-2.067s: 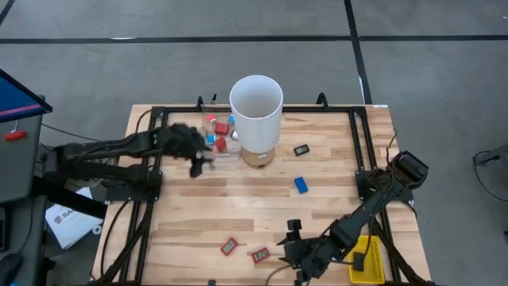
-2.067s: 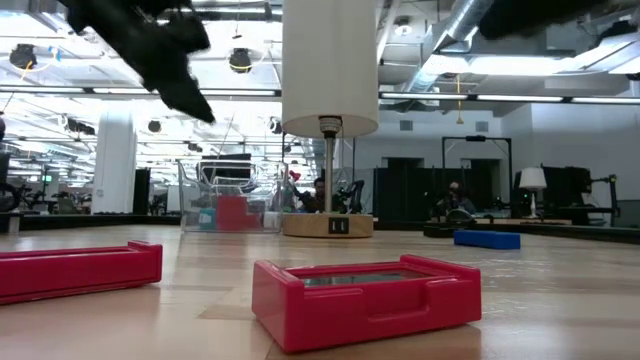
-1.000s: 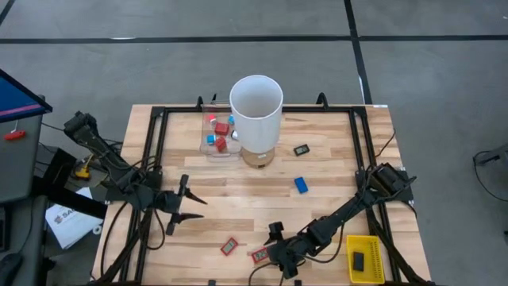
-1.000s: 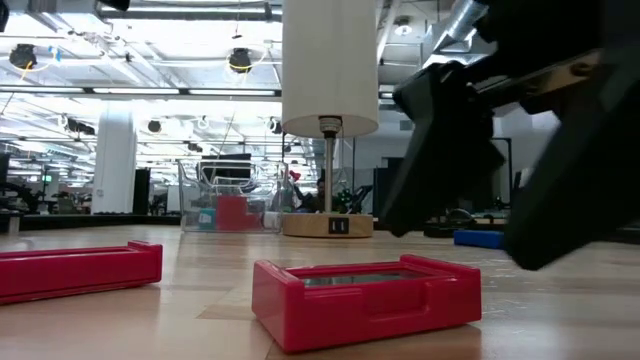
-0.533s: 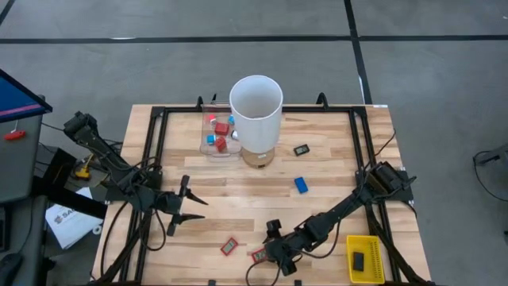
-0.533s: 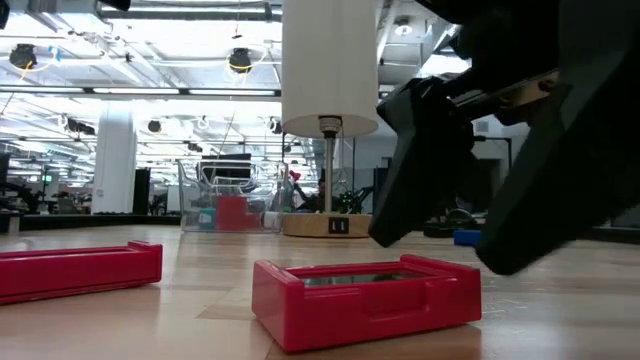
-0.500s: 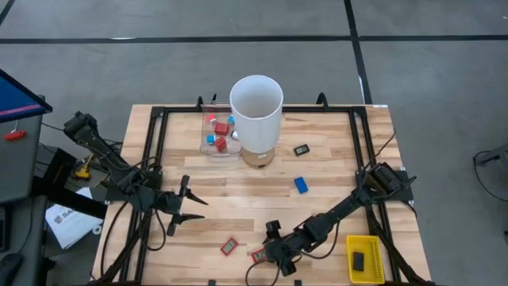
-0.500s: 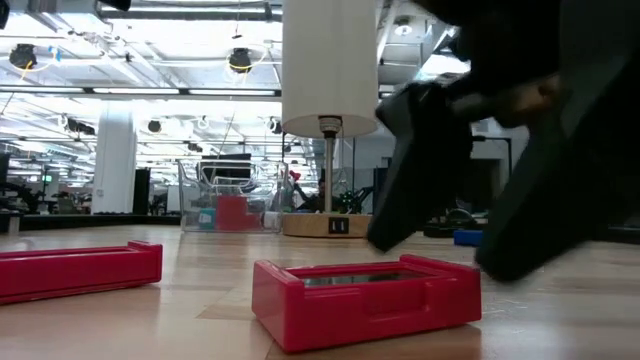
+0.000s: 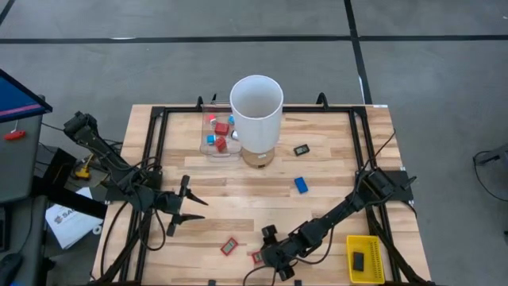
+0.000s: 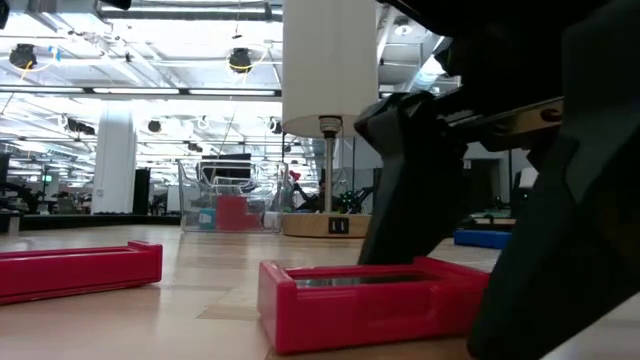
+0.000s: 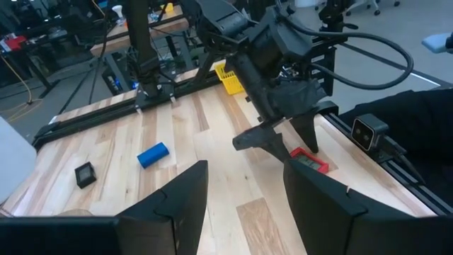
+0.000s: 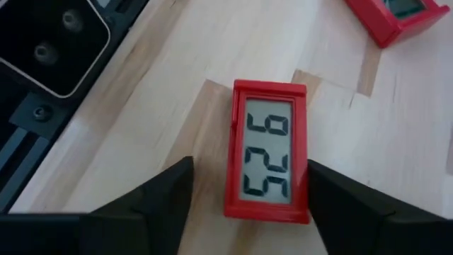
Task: Pick & Place Office items
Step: Put the right red digital timer into the yellow basket
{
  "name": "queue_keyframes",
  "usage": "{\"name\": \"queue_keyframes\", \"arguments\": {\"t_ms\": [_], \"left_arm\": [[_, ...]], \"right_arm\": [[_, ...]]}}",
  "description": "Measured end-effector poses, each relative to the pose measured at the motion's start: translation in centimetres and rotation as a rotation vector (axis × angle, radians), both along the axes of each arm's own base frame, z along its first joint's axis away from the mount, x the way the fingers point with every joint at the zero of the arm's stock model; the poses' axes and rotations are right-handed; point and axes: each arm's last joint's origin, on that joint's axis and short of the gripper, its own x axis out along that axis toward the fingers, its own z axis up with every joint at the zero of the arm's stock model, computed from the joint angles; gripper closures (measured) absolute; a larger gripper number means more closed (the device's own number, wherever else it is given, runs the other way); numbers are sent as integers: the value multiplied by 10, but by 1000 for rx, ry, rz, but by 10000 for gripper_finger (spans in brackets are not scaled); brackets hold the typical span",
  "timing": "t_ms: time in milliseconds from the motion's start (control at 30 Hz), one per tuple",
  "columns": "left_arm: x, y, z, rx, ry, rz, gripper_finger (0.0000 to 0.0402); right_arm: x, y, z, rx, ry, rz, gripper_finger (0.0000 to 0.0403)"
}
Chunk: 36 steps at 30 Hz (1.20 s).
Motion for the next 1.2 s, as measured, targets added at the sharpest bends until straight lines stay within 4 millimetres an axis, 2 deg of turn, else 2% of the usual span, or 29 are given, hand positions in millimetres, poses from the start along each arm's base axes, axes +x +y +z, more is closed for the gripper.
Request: {"name": "queue_keyframes", "arguments": {"t_ms": [233,333,433,533,633,867,1033,1200], "left_arm": [[0,0,0,-3,1,1,219],[0,0,0,-3,3,1,219],[0,0,-1,-1,9,2,219],[0,0,-1,-2,11,3,219],[0,0,-2,3,21,4,219],[0,0,-8,-7,44,11,219],[1,-2,-17,-3,70,14,219],[3,-4,-19,-7,70,15,219]], "right_arm": [[-1,-6,1,-17,41,-20,257],[-4,-15,6,-37,97,-54,262],[-15,-26,20,-83,183,-102,262],[-30,-37,40,-109,268,-166,262],[-47,-38,68,-92,298,-219,263],[-103,-23,102,-38,444,-377,263],[-138,2,109,46,514,-495,263],[-168,16,107,57,645,-625,263]]}}
